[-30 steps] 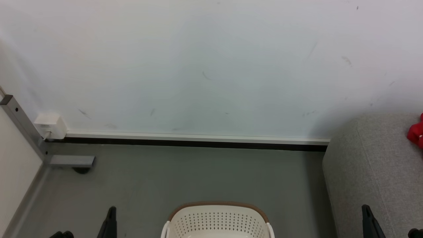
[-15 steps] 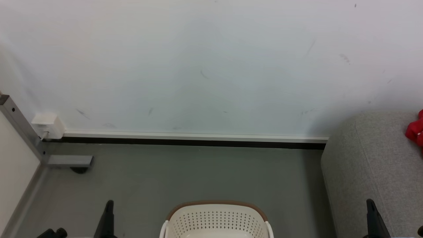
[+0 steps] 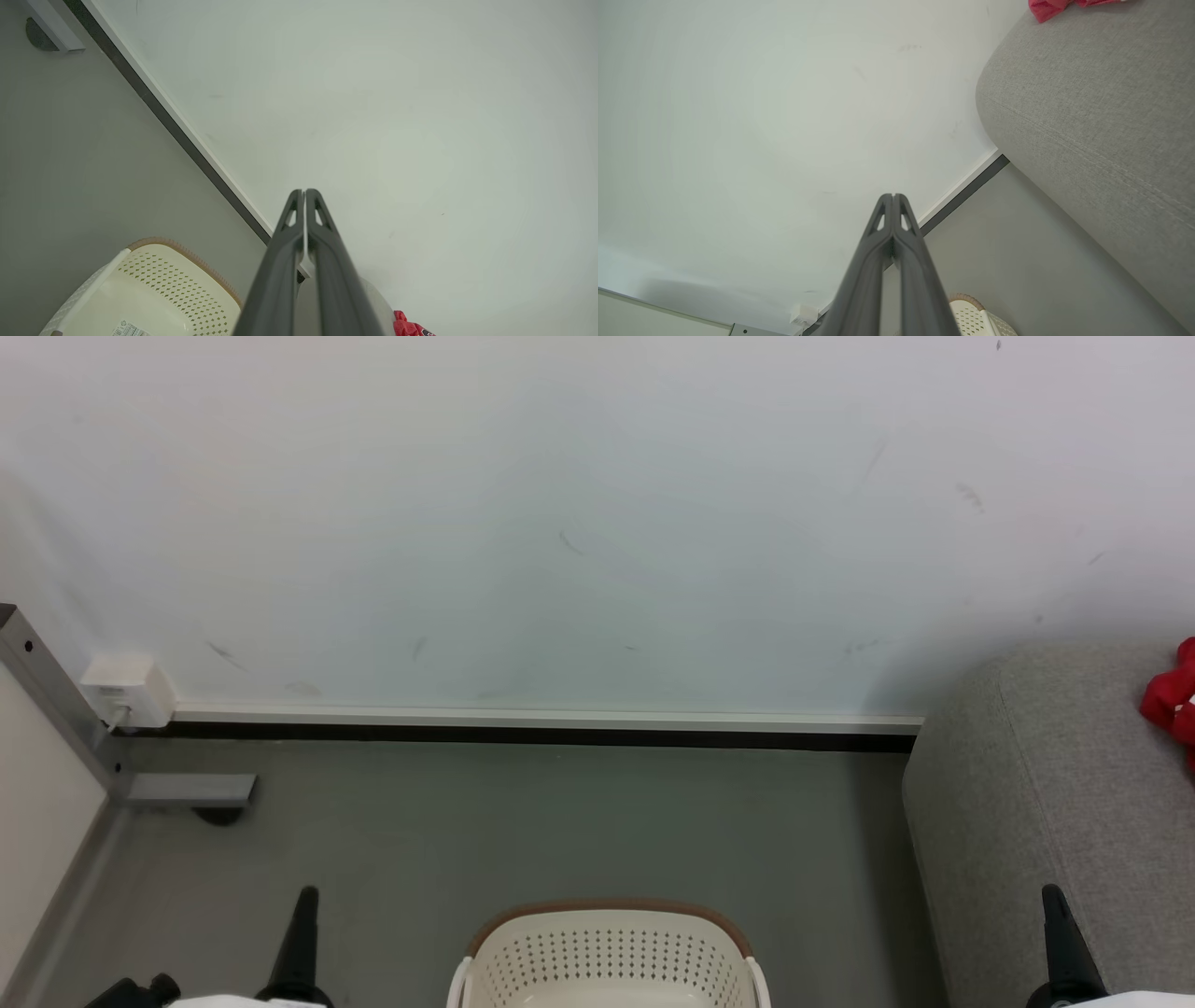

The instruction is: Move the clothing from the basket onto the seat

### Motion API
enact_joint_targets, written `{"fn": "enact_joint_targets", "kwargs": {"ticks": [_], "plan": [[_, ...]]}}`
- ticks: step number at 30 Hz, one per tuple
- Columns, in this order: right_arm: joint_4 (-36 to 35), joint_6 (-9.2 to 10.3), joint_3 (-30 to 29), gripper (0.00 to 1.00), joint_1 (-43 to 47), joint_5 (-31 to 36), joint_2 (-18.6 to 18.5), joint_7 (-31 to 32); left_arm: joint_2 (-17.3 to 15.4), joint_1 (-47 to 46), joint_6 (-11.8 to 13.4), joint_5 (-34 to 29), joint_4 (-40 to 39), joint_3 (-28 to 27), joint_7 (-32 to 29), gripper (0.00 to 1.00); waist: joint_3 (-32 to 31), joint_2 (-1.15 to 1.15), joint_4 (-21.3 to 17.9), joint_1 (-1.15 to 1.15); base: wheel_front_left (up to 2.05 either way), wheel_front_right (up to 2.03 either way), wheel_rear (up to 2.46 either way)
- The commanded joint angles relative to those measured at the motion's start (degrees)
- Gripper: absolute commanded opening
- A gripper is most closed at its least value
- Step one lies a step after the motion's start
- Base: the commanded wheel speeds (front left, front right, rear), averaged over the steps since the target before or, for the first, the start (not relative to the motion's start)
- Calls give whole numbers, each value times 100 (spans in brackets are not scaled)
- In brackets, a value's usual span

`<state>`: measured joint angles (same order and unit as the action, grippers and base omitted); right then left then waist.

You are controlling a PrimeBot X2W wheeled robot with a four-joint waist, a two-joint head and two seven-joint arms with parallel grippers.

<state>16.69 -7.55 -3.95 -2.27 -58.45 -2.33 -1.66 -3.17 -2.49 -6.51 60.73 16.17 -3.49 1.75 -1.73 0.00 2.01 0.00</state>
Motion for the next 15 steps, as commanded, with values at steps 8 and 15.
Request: {"fn": "enact_joint_targets", "kwargs": {"ticks": [8,15], "plan": [[-102,6,-67,0,-182,-639,-65,154,-17,-178,-34,593,-96,-83,-153,0,22,0,-26,0,0,0,0],[-125,7,-101,0,-230,-1052,-67,254,-11,-220,-47,981,-111,-117,-258,0,40,0,-47,0,0,0,0]]}}
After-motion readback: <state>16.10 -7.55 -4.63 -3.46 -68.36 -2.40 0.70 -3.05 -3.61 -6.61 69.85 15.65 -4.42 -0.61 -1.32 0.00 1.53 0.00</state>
